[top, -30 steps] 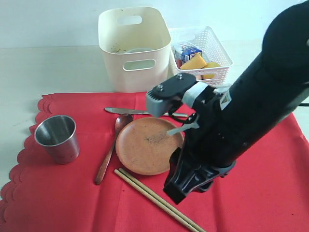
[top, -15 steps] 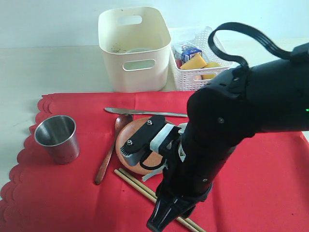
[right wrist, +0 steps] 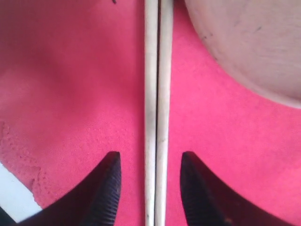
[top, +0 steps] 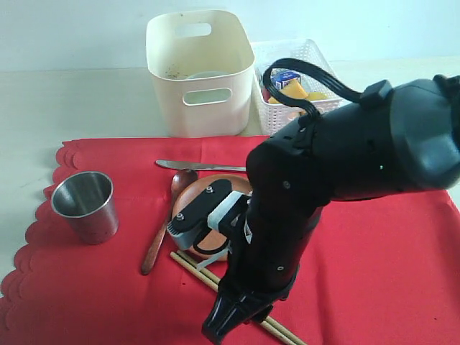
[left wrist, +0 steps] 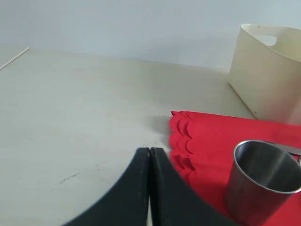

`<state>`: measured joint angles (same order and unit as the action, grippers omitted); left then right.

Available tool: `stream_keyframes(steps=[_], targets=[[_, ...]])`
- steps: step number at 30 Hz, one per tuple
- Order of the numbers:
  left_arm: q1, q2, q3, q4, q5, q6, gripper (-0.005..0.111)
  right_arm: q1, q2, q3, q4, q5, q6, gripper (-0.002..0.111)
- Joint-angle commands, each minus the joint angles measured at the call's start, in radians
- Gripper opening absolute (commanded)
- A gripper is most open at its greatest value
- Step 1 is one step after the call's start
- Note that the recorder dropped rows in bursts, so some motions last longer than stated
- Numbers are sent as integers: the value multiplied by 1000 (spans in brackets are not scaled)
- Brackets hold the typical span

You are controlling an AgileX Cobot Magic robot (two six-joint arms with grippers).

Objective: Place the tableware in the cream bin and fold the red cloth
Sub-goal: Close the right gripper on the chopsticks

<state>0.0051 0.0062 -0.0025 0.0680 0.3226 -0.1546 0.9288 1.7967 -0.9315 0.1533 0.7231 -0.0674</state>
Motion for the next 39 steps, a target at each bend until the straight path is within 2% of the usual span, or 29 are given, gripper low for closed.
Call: stream_keyframes(steps=[1,23,25,28,31,35,39], targets=[[-6,-6,3,-1,-4,-1,1,2,27,-7,3,-16,11,41],[-6,-6,3,-1,-4,-3,1,2,96,-7,0,-68,12,40],[-6,-6,3,-1,-4,-3,1,2,113,-7,-11,-68,17,36],[-6,-6,3,-1,-4,-3,1,2,113,-7,-83,-68,74,20],[-6,-6,3,-1,-4,-3,1,2,108,-7,-153,-68,146,10],[-6,-6,3,-1,-4,-3,1,2,79,-7,-160,-64,150,0],[-6,-6,3,-1,-4,-3,1,2,38,-7,-153,-55,150,0]])
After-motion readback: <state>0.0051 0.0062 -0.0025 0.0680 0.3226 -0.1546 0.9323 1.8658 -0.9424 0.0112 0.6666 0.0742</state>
